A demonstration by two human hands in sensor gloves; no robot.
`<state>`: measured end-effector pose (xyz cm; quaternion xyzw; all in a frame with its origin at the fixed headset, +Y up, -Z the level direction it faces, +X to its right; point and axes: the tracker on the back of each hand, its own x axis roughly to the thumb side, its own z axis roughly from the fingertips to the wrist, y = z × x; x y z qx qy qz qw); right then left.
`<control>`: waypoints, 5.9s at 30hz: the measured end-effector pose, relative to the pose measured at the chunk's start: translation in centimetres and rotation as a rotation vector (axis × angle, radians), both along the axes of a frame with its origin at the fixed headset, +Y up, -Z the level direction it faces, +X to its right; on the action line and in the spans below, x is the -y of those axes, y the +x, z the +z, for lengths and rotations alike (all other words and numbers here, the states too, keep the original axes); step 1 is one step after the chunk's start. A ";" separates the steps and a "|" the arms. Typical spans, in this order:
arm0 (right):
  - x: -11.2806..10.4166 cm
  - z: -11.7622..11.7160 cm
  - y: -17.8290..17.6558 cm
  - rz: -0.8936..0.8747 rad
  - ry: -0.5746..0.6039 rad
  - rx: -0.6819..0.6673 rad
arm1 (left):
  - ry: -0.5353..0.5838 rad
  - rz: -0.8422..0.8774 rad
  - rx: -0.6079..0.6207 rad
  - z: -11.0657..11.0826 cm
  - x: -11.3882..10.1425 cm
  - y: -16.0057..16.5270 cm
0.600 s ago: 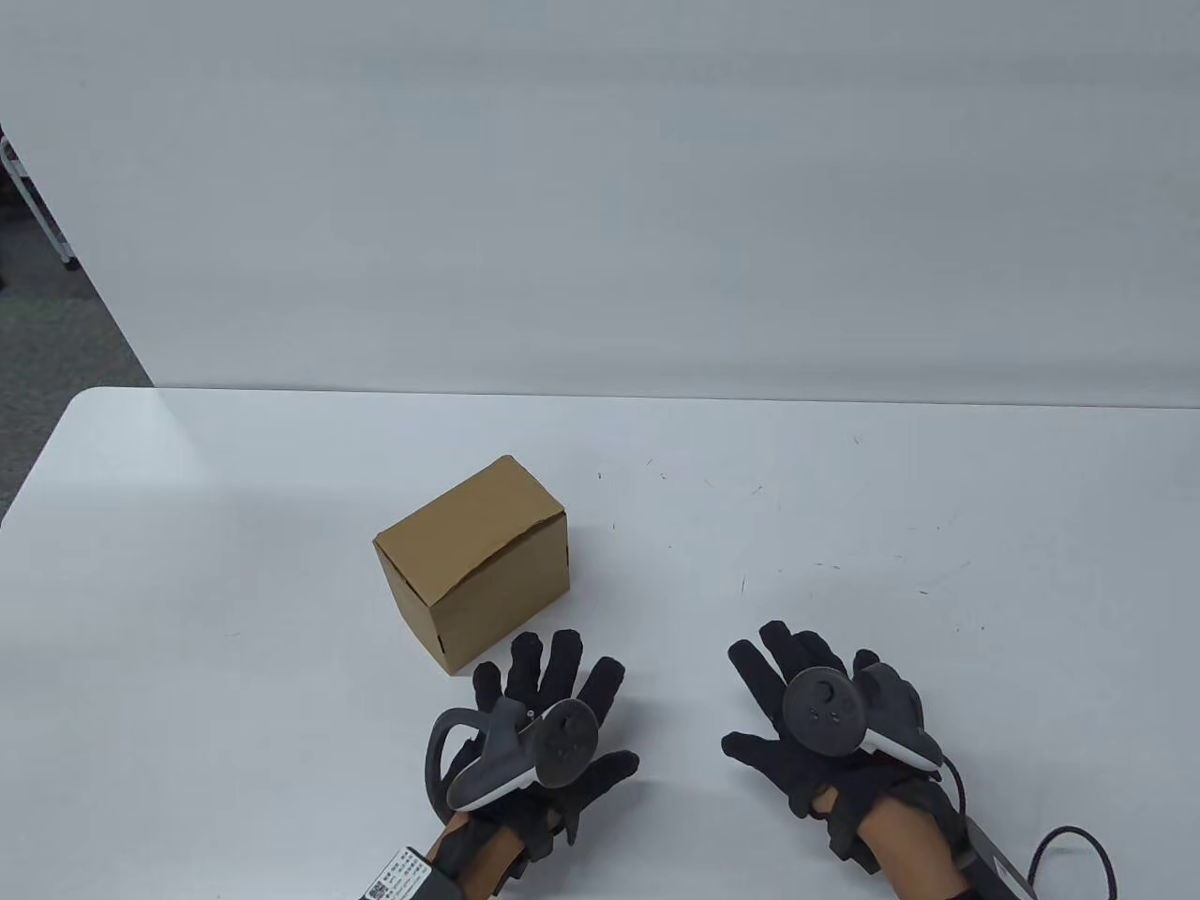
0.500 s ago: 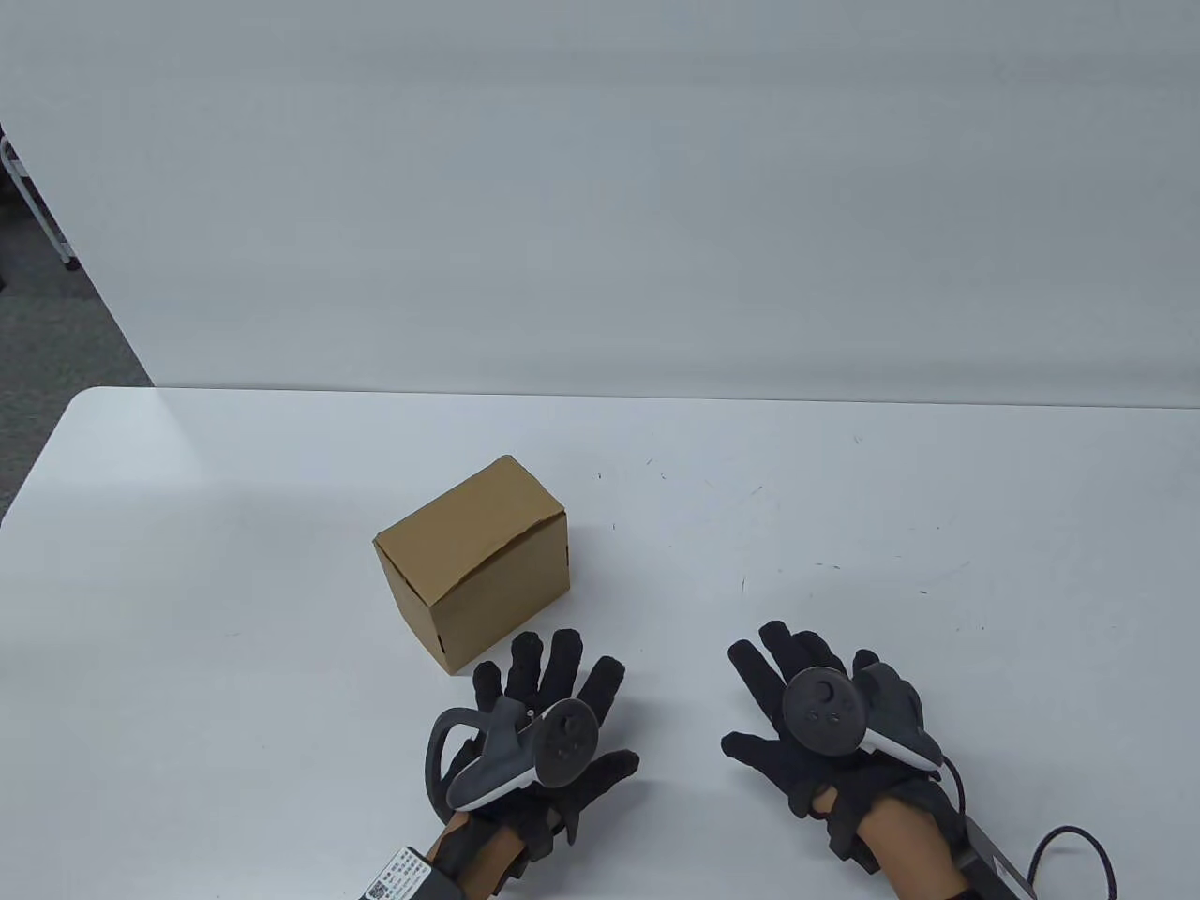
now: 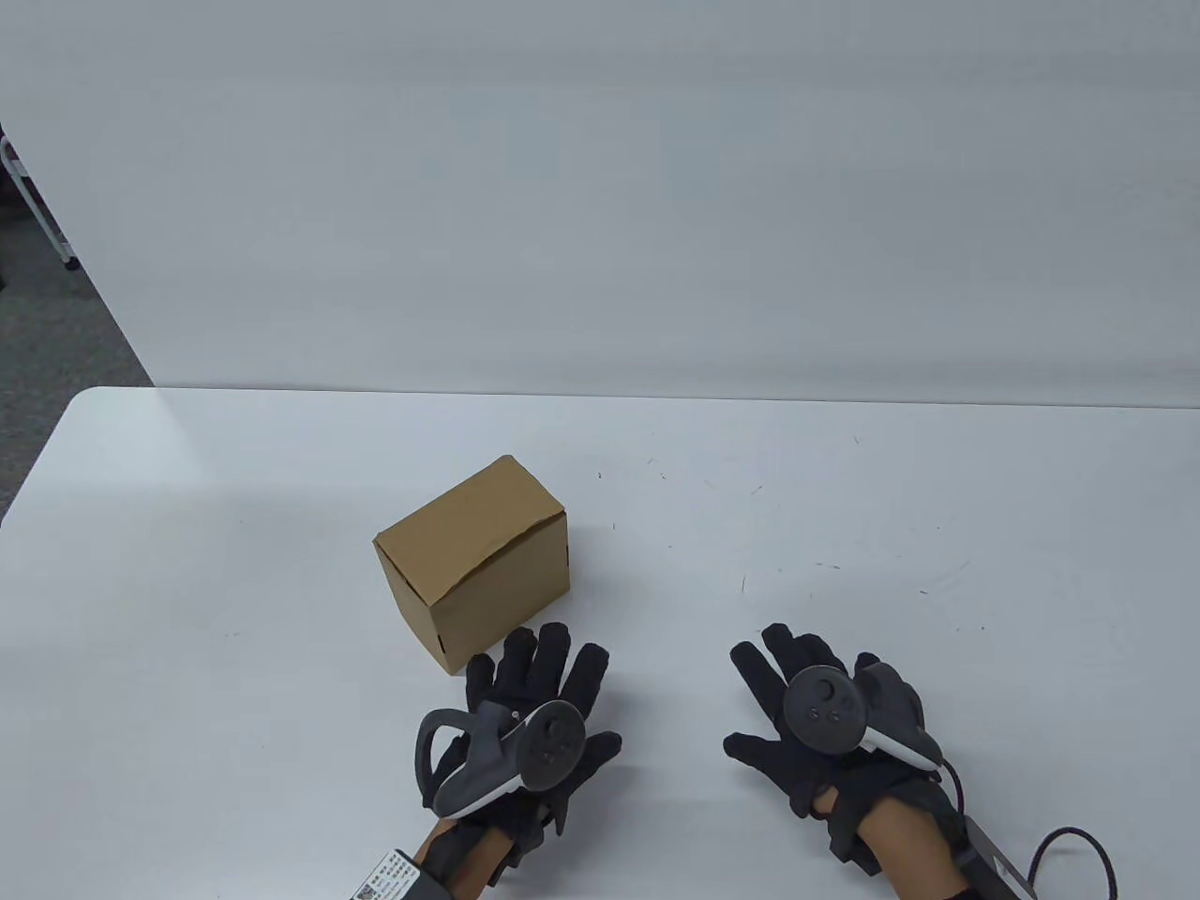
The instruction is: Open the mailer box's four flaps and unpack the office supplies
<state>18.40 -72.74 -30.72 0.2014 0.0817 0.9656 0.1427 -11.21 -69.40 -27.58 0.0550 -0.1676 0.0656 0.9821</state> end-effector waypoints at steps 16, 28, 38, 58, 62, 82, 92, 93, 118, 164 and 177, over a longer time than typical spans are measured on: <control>0.0 -0.4 0.7 -0.032 -0.025 0.006 | -0.252 0.246 -0.304 -10.7 -2.0 -13.4; 0.1 -1.2 2.6 -0.094 -0.056 0.066 | -0.218 0.449 -0.037 -10.2 -1.1 -11.6; -2.1 -0.6 3.9 -0.349 -0.007 -0.156 | -0.303 0.365 0.362 -5.6 -1.1 -0.6; -3.9 0.2 1.4 -0.618 -0.040 -0.282 | -0.415 0.438 0.461 -3.9 -0.8 0.9; -4.1 0.4 1.4 -0.614 0.022 -0.269 | -0.383 0.503 0.426 -4.0 -1.0 0.5; -1.7 -0.8 3.5 -0.885 -0.193 -0.259 | -0.370 0.853 0.344 -4.3 1.0 -0.2; -2.0 -1.0 2.3 -1.082 0.033 0.063 | -0.435 0.874 0.345 -5.0 2.0 -0.5; -2.0 -1.0 2.2 -1.086 0.052 0.074 | -0.442 0.868 0.334 -5.1 2.2 -0.5; 0.5 -2.0 2.8 -1.005 -0.393 0.166 | -0.877 0.957 0.129 -5.0 4.2 -0.6; -3.3 0.1 2.9 -0.960 0.008 -0.187 | -0.715 1.032 0.379 -1.2 6.9 0.2; -4.4 0.3 2.9 -0.962 0.065 -0.157 | -0.718 0.998 0.384 -1.1 7.3 0.3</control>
